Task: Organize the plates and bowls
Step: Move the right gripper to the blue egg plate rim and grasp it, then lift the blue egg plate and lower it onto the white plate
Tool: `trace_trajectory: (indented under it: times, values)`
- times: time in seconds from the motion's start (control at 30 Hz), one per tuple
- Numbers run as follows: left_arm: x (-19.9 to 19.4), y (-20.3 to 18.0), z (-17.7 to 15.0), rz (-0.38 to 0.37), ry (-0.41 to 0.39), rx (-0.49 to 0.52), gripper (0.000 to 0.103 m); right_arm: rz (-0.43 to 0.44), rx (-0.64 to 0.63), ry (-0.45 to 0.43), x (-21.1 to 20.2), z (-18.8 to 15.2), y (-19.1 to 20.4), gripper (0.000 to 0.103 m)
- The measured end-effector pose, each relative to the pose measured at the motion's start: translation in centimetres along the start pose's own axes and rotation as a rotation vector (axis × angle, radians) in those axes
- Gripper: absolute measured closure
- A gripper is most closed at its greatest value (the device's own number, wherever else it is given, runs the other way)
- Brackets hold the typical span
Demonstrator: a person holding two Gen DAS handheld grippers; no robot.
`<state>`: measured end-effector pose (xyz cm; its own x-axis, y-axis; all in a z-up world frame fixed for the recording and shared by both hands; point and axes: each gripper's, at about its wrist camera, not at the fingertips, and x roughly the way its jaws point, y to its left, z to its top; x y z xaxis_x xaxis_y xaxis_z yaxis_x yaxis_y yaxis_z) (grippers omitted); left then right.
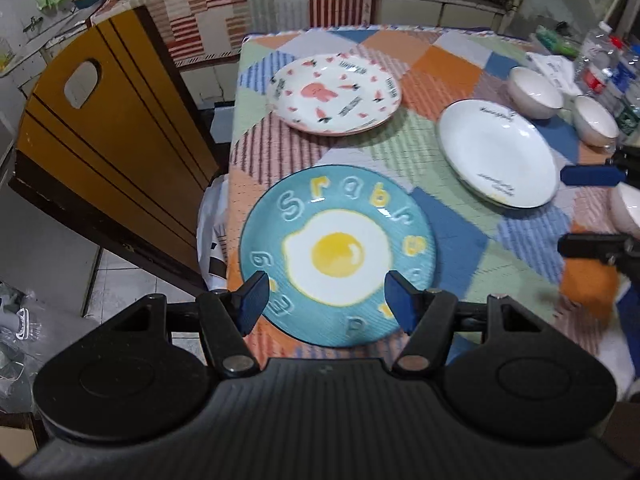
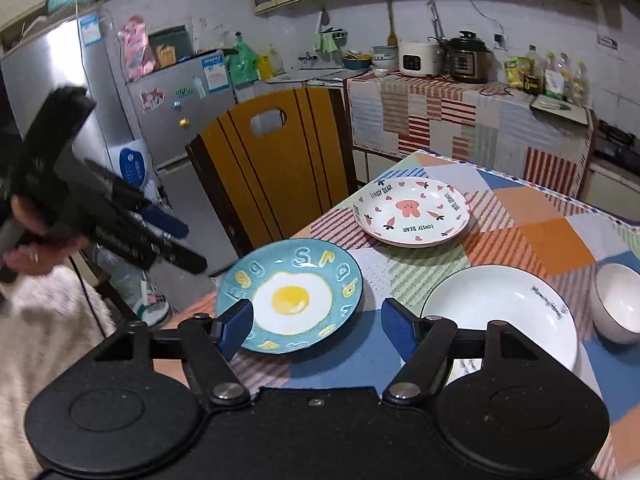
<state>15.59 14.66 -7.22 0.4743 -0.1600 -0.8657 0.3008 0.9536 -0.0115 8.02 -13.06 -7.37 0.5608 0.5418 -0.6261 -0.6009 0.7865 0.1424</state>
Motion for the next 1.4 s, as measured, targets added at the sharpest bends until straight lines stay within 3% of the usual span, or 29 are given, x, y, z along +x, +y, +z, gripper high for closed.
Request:
trace_trajectory:
  times: [0.23,0.43,0.6,0.67,0.87,0.97,1.0,1.2,1.4]
  values:
    - [5.9,2.5,0.4,-0.002,0.044,-0.071,0.040,0.060,0.076,0.097,7.0,-1.0,-1.1,0.028]
    - [8.6,3.3,0.0,0.024,0.046,-0.063,0.040,0.026,0.150,0.146,11.4,-1.5,-2.4,0.030]
    - [10.2,4.3,-1.1,0.013,0.089,-0.098,0.045,0.073,0.232,0.170,14.2,-2.1,-3.4,0.038]
    - [10.7,4.8,-1.3,0.025,0.110,-0.111,0.056,0.091,0.262,0.187,15.2,-2.4,-3.5,0.039]
    - [11.7,5.9,-1.5,0.024,0.161,-0.146,0.080,0.073,0.356,0.176,16.8,-2.8,-3.5,0.054]
    - [11.9,6.2,-1.6,0.011,0.155,-0.174,0.080,0.028,0.406,0.166,17.1,-3.0,-3.7,0.075]
    - [11.9,6.4,-1.7,0.007,0.154,-0.186,0.080,0.013,0.424,0.168,17.2,-3.2,-3.9,0.088]
    - [12.1,6.6,-1.7,-0.003,0.145,-0.211,0.079,0.018,0.530,0.142,17.2,-4.4,-4.5,0.090]
    - [12.1,6.4,-1.6,0.005,0.158,-0.200,0.079,0.077,0.539,0.206,17.9,-4.0,-5.3,0.088]
